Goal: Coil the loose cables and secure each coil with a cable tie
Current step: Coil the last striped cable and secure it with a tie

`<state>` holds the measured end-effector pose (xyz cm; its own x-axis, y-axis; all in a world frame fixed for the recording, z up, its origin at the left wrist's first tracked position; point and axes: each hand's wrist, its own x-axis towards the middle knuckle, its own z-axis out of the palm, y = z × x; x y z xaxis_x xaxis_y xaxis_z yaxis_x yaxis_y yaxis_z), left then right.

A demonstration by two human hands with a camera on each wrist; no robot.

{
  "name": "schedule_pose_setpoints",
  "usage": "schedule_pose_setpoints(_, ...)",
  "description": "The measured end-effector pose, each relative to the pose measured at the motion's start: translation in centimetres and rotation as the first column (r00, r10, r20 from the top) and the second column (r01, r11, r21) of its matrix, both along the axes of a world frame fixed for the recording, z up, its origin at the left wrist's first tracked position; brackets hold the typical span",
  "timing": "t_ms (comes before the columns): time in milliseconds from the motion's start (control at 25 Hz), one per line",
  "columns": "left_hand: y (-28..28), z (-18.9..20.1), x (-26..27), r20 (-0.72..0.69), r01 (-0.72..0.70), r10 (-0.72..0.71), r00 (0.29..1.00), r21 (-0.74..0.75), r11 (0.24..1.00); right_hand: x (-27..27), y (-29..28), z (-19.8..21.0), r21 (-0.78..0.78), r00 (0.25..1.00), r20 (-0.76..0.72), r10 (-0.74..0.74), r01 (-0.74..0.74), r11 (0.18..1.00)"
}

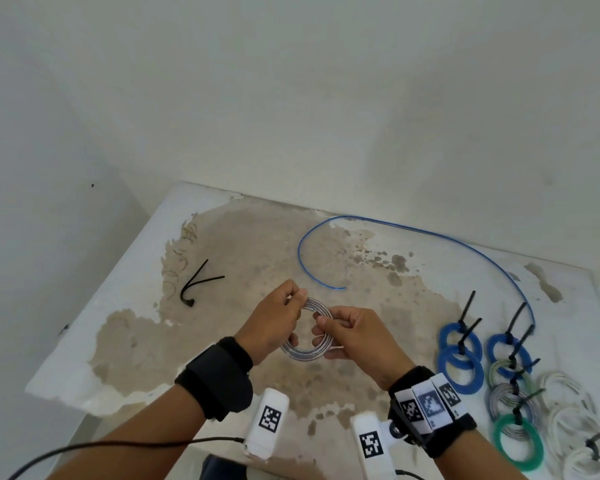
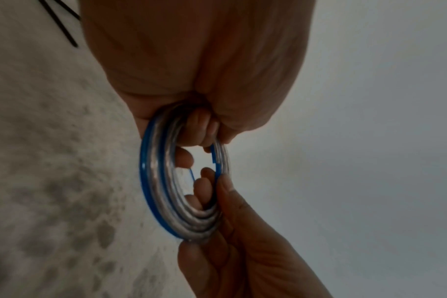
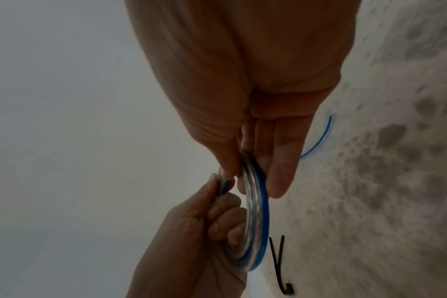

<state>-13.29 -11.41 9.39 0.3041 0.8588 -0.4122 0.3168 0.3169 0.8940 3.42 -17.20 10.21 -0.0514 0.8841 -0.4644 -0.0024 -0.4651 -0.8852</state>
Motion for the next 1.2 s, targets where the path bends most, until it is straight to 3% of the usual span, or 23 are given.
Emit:
schedule_pose_setpoints(120, 2.1, -1.1, -6.0, 0.050, -0.084, 0.088, 0.995, -0.087, 0.993, -5.3, 3.4, -0.8, -0.080, 0.996, 0.038, 0.081, -0.078, 0.994)
schedule_pose_setpoints(240, 4.8, -2.6, -13.3, 0.051, -0.188, 0.199, 0.979, -0.166, 0.968, -11.0, 8.1, -4.1, -0.091, 0.961, 0.246, 0.129, -0.110, 0.990)
schedule_pose_setpoints(360, 7.1, -4.1, -18.8, 0.006, -0.206, 0.209, 0.978, -0.140, 0.968, -15.7, 13.1, -9.3, -0.018, 0.761, 0.602, 0.242, -0.290, 0.957)
schedule_pose_setpoints(560, 9.6, -5.5, -23.5, -0.048, -0.179, 0.175, 0.983, -0.098, 0.979, -19.9, 18.8, -16.0, 0.030, 0.536, 0.807, 0.246, -0.455, 0.890)
schedule_pose_setpoints(640, 10.4, -6.2, -24.5, -0.040, -0.167, 0.164, 0.986, -0.121, 0.978, -20.4, 19.6, -17.2, 0.011, 0.492, 0.835, 0.245, -0.461, 0.887)
schedule_pose_setpoints(840, 11.2, -7.3, -25.3, -0.020, -0.160, 0.159, 0.987, -0.174, 0.972, -20.8, 20.3, -17.5, 0.025, 0.509, 0.835, 0.209, -0.414, 0.910)
schedule_pose_setpoints(960, 11.6, -7.3, -24.5, -0.016, -0.157, 0.156, 0.988, -0.170, 0.973, -19.8, 19.7, -16.8, 0.083, 0.596, 0.790, 0.142, -0.335, 0.939)
schedule_pose_setpoints(1080, 11.9, -7.1, -22.4, 0.013, -0.138, 0.142, 0.990, -0.179, 0.974, -16.8, 17.3, -14.5, 0.174, 0.701, 0.710, -0.070, -0.078, 0.982)
schedule_pose_setpoints(1200, 12.0, -6.4, -18.7, 0.069, -0.123, 0.140, 0.988, -0.203, 0.971, -13.0, 14.1, -10.3, 0.195, 0.808, 0.523, -0.272, 0.197, 0.961)
